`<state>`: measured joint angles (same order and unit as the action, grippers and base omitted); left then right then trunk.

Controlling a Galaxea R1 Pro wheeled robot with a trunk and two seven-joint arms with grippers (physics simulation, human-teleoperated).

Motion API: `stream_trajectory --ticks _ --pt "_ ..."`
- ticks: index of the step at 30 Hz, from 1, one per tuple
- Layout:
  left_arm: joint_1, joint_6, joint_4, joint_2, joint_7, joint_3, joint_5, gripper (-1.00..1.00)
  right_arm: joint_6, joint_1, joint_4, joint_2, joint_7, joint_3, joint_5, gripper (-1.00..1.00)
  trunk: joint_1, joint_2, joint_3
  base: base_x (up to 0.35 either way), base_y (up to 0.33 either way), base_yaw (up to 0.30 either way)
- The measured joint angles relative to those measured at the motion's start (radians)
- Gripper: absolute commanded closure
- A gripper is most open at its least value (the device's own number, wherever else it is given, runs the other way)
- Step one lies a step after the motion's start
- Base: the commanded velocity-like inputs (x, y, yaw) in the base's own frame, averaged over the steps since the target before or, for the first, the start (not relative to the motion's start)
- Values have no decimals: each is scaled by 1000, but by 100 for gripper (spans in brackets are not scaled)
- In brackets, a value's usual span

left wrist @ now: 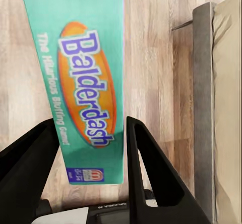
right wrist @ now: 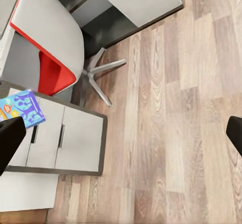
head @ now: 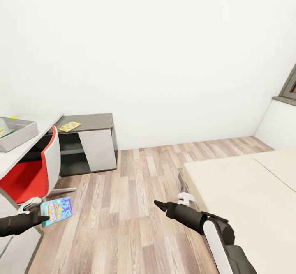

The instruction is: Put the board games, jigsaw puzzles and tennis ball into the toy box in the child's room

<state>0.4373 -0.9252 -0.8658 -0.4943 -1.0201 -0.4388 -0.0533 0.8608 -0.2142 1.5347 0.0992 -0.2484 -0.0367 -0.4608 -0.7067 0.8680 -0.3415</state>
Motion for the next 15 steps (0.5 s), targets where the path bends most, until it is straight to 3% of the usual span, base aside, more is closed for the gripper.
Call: stream_trajectory --ticks 4,15 --pt "0 -1 -7 -2 -93 -4 2 100 0 0 0 0 0 0 0 -100 0 0 0 0 0 282" --pt "0 8 -9 -26 -421 -18 0 100 0 0 0 0 0 0 0 -100 0 0 0 14 0 282"
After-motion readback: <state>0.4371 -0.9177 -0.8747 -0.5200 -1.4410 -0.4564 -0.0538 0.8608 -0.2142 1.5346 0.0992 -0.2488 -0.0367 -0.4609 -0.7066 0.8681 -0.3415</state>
